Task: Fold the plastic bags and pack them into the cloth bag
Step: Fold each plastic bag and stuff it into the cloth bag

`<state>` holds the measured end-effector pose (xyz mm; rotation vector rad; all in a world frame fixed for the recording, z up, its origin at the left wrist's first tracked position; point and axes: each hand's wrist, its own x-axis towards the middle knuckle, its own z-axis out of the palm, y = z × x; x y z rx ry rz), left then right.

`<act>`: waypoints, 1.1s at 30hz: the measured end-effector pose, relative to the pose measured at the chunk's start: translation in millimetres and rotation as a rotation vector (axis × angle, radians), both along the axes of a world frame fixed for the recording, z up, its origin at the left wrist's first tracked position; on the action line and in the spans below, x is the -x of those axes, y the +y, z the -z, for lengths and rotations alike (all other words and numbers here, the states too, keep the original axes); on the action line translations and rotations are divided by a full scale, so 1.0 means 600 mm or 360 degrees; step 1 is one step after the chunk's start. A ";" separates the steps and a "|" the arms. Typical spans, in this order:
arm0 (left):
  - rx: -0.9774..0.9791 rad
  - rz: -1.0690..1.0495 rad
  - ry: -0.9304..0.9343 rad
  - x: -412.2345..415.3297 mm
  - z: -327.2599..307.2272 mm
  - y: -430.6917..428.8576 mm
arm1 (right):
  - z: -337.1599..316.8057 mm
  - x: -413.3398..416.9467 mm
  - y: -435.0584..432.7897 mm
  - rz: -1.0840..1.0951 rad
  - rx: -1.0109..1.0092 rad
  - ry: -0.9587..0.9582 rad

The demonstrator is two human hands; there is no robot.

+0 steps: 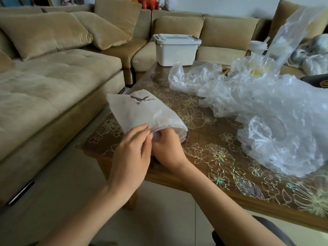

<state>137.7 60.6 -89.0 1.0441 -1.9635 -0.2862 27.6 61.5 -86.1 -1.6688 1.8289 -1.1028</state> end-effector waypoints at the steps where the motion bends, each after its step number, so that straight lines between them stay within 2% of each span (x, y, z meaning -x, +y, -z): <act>1: 0.0014 0.0004 -0.0001 -0.001 0.001 0.001 | 0.002 -0.002 -0.006 0.0046 -0.0055 -0.0025; 3: 0.0065 -0.0025 -0.0010 -0.005 0.001 0.002 | 0.010 -0.001 -0.015 0.0157 -0.0175 -0.0032; 5: 0.0125 -0.0063 -0.0062 -0.009 0.001 0.002 | 0.015 -0.001 -0.021 0.0215 -0.0243 -0.0202; 8: 0.0075 0.0019 -0.0178 -0.009 0.006 -0.006 | -0.002 0.000 -0.022 0.0026 -0.0413 -0.0390; 11: -0.0057 0.0178 -0.0332 -0.009 0.017 -0.017 | -0.018 0.019 -0.010 -0.0204 -0.0457 -0.0637; 12: -0.0064 0.0199 -0.0438 -0.009 0.023 -0.019 | -0.021 0.031 -0.003 -0.0192 -0.0444 -0.0622; 15: -0.0086 0.0192 -0.0930 -0.005 0.046 -0.021 | -0.034 0.072 0.030 -0.0112 -0.0319 -0.0231; 17: -0.0181 0.0158 -0.1174 0.002 0.049 -0.019 | -0.050 0.100 0.058 -0.0079 -0.0183 -0.0183; 19: -0.0361 0.0156 -0.1243 0.010 0.044 -0.020 | -0.062 0.127 0.086 0.0014 -0.0046 -0.0210; 20: -0.0429 0.0158 -0.1244 0.012 0.040 -0.024 | -0.055 0.141 0.093 0.0139 0.0053 -0.0099; 24: -0.0535 0.0125 -0.1277 0.027 0.026 -0.056 | -0.029 0.205 0.133 0.0750 0.0485 0.0850; 26: -0.0556 0.0074 -0.1284 0.037 0.025 -0.070 | -0.023 0.240 0.157 0.0908 0.0423 0.1021; 28: -0.0499 -0.0039 -0.1243 0.050 0.022 -0.074 | -0.008 0.269 0.172 0.0994 0.0152 0.1130; 30: -0.0341 -0.0123 -0.1025 0.066 0.013 -0.060 | 0.013 0.289 0.179 0.1013 -0.0028 0.1275; 33: -0.0146 0.0047 -0.0578 0.089 -0.002 -0.008 | 0.026 0.303 0.177 0.1040 0.0109 0.1307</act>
